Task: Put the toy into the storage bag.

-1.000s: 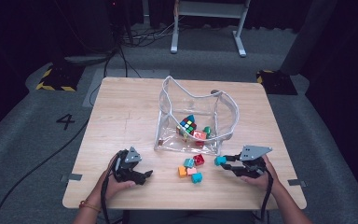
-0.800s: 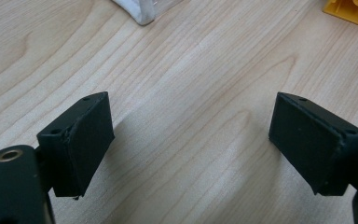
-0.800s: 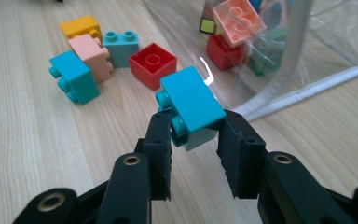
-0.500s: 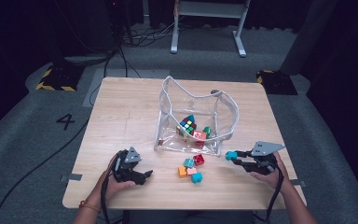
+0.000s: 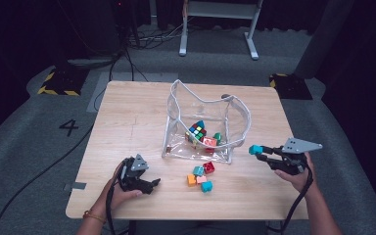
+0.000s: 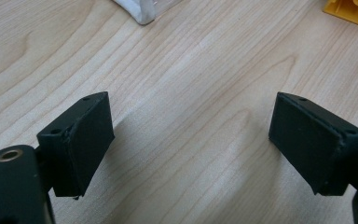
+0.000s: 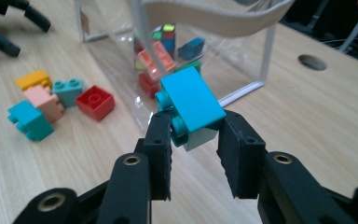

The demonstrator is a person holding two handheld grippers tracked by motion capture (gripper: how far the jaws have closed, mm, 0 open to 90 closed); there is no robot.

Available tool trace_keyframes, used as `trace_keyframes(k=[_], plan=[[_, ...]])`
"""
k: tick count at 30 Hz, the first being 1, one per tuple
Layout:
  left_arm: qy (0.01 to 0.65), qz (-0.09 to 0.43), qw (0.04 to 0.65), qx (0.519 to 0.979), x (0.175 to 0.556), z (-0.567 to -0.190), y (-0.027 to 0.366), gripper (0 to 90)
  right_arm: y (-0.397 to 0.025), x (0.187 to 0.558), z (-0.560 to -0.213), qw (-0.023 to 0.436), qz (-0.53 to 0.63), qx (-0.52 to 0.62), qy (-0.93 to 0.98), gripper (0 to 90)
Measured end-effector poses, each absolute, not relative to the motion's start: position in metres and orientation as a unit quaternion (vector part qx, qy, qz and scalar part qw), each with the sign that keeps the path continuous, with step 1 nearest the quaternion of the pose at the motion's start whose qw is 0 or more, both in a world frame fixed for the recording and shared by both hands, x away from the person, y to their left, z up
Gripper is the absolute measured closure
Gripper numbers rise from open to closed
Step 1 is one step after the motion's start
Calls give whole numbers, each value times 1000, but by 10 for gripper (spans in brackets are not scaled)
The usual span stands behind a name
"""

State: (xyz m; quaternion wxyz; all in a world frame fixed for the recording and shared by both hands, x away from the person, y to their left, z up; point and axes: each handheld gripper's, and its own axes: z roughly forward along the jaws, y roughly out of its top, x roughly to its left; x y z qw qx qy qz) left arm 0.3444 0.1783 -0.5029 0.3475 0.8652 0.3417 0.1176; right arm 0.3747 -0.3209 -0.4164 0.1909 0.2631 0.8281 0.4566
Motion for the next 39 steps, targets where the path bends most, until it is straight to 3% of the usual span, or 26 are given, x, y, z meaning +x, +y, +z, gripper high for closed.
trace_keyframes(k=[18,27,39], plan=[[341,117,348,865,345,-503,178,138,-347,402,-350,239,479,285,795,655],[341,117,347,866,345,-503,178,138,-323,420,-320,246,469,260,807,655],[340,116,347,866,345,-503,178,138,-283,439,-307,225,462,235,825,655]])
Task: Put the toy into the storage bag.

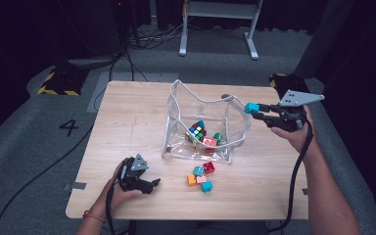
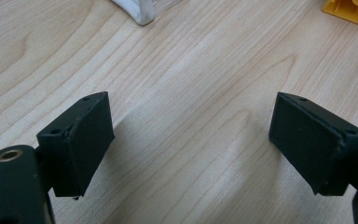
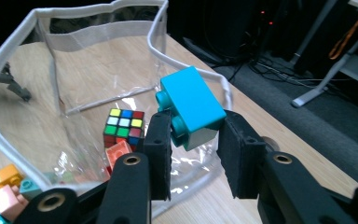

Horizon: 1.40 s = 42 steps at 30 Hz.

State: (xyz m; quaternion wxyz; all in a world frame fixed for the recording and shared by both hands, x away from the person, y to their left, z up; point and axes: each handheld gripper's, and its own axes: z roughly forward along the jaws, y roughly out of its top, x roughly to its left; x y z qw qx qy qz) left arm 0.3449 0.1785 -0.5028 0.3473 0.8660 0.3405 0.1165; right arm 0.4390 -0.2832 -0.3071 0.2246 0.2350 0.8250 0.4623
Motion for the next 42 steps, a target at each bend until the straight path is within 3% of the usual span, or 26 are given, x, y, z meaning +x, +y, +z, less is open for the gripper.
trace_keyframes(k=[21,42], plan=[[340,116,347,867,345,-503,179,138,-200,475,-312,164,403,157,887,655],[340,117,347,866,345,-503,179,138,-133,515,-344,120,202,121,964,654]])
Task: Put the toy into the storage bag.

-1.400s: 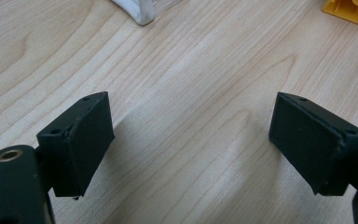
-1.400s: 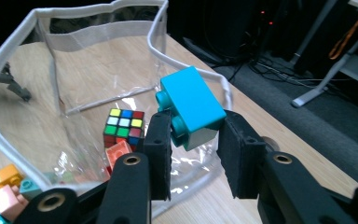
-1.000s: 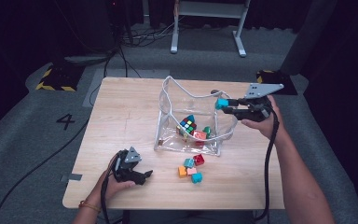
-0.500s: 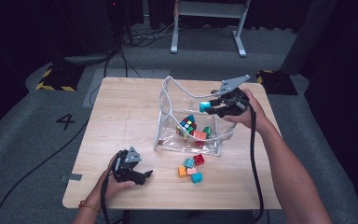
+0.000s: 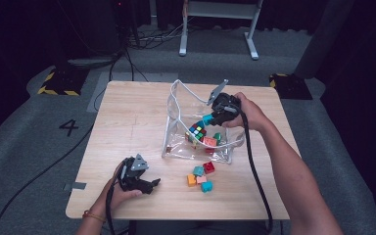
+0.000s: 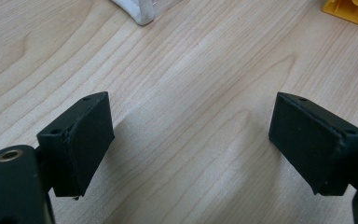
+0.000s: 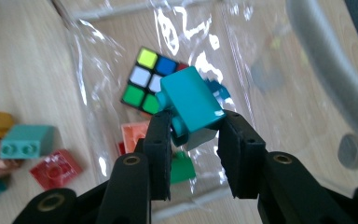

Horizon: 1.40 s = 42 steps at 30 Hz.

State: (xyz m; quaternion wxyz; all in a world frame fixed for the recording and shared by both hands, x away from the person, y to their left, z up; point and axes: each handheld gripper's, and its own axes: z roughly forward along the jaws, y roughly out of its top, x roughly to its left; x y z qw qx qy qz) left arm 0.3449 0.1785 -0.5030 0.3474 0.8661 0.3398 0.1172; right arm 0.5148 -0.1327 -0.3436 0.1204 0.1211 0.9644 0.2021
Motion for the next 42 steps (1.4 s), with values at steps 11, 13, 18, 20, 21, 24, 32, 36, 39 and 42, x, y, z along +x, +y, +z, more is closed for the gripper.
trace_keyframes(k=[11,13,18,20,21,24,32,36,39,42], plan=[[340,117,347,867,345,-503,179,139,-150,518,-346,111,134,148,973,654],[340,117,347,866,345,-503,179,139,-157,520,-347,118,137,136,974,654],[340,116,347,867,345,-503,179,139,-171,516,-343,120,148,146,971,653],[340,117,347,866,345,-503,179,139,-176,513,-344,125,161,151,967,651],[340,116,347,867,345,-503,179,139,-177,513,-344,123,166,151,967,649],[340,117,347,866,345,-503,179,139,-181,510,-343,127,192,161,960,596],[340,117,347,866,345,-503,179,139,-204,493,-326,139,293,189,927,522],[341,117,348,866,345,-503,178,139,-213,484,-318,148,337,197,909,481],[340,117,348,866,345,-503,178,139,-221,472,-313,158,369,195,895,429],[340,117,347,866,345,-503,179,139,-228,456,-308,184,386,196,882,353]])
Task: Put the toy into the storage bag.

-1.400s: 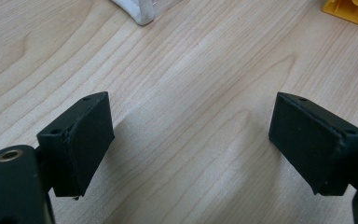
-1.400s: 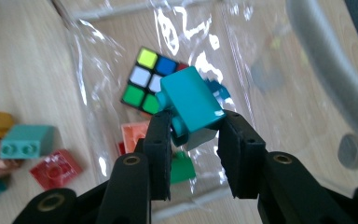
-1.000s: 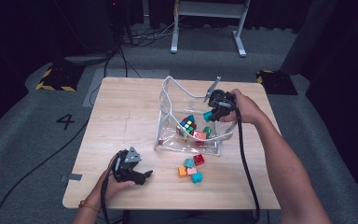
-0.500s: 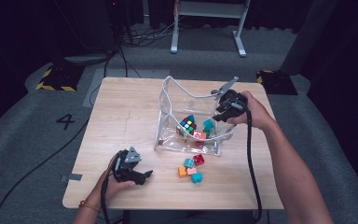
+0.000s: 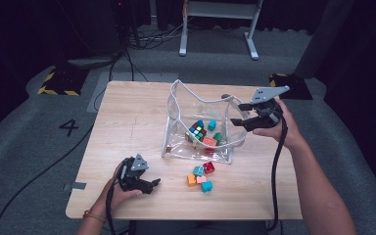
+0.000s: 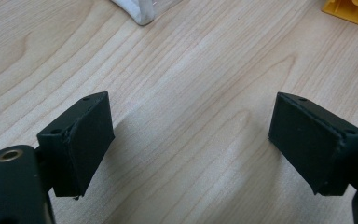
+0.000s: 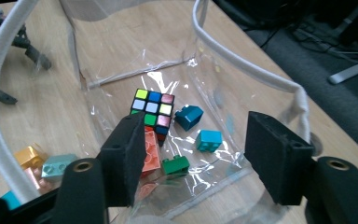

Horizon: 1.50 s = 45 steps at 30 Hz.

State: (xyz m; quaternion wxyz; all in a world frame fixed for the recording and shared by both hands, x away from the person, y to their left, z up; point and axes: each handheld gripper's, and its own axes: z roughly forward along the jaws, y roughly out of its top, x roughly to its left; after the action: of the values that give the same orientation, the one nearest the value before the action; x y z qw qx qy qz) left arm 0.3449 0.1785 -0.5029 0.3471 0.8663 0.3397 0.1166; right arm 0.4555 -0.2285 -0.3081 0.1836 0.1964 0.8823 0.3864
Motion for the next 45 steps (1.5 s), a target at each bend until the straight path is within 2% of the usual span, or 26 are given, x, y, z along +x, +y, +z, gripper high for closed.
trace_keyframes(k=[5,12,17,27,28,31,34,45], plan=[[339,117,347,867,345,-503,179,139,-236,441,-304,194,405,204,870,311],[340,116,347,867,345,-503,179,139,-249,405,-307,222,435,196,851,339],[340,117,347,866,345,-503,179,139,-255,384,-317,217,452,199,842,349],[342,119,346,865,344,-503,179,143,-259,349,-359,173,478,186,841,374],[341,120,345,866,344,-503,179,144,-256,346,-372,159,473,187,846,374],[342,120,345,866,344,-503,179,144,-250,343,-385,161,460,185,853,379],[342,120,345,866,344,-503,179,144,-238,339,-411,139,450,177,864,387],[342,120,345,866,344,-503,179,144,-204,329,-457,96,433,149,884,379]])
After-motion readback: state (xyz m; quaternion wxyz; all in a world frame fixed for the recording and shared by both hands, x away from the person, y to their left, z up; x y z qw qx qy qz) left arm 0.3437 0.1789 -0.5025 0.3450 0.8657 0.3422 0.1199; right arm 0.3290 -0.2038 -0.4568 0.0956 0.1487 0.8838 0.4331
